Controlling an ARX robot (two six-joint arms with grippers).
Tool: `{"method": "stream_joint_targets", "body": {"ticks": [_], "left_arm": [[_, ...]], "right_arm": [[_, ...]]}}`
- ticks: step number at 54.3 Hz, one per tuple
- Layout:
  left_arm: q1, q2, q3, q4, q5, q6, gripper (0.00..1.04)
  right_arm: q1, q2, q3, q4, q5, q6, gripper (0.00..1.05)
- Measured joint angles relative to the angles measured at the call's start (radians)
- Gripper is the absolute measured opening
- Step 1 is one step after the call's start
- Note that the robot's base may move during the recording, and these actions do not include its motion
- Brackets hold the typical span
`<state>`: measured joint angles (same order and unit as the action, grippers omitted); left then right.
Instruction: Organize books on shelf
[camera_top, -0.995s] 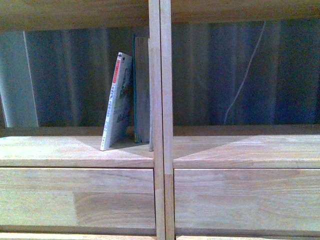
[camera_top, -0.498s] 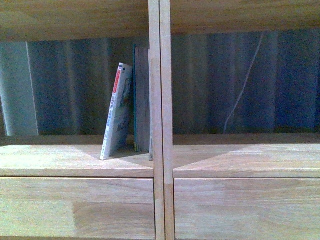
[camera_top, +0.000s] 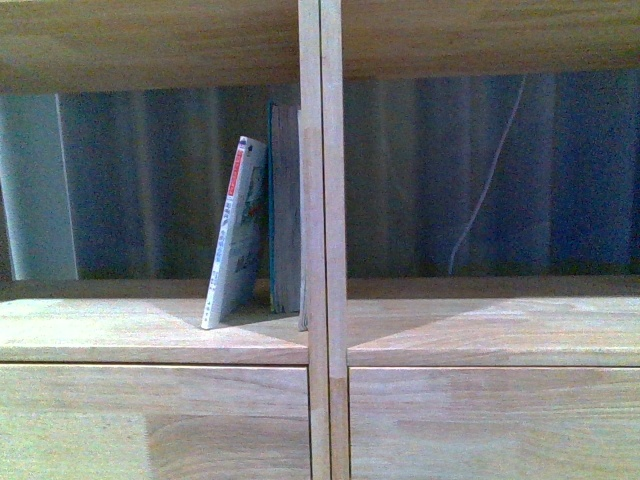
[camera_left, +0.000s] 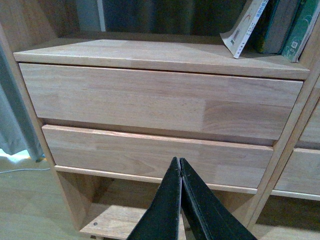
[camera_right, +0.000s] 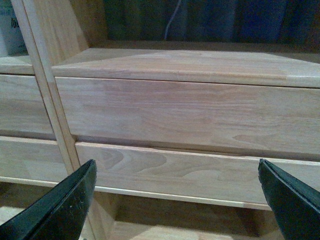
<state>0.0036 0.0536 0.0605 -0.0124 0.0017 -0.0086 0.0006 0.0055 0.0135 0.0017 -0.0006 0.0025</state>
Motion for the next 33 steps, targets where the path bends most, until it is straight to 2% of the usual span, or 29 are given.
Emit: {"method": "stream_joint_targets", "body": {"ticks": [22, 24, 33], "left_arm": [[0.0, -0.048, -0.048, 0.007, -0.002, 0.001, 0.03], [0.0, -0.048, -0.048, 0.007, -0.002, 0.0, 0.05], [0.0, -0.048, -0.048, 0.007, -0.002, 0.001, 0.34]], "right_arm": [[0.0, 0.0, 0.0, 0.0, 0.0, 0.0, 0.98], [0.0, 0.0, 0.0, 0.0, 0.0, 0.0, 0.98], [0.0, 0.0, 0.0, 0.0, 0.0, 0.0, 0.98]]}}
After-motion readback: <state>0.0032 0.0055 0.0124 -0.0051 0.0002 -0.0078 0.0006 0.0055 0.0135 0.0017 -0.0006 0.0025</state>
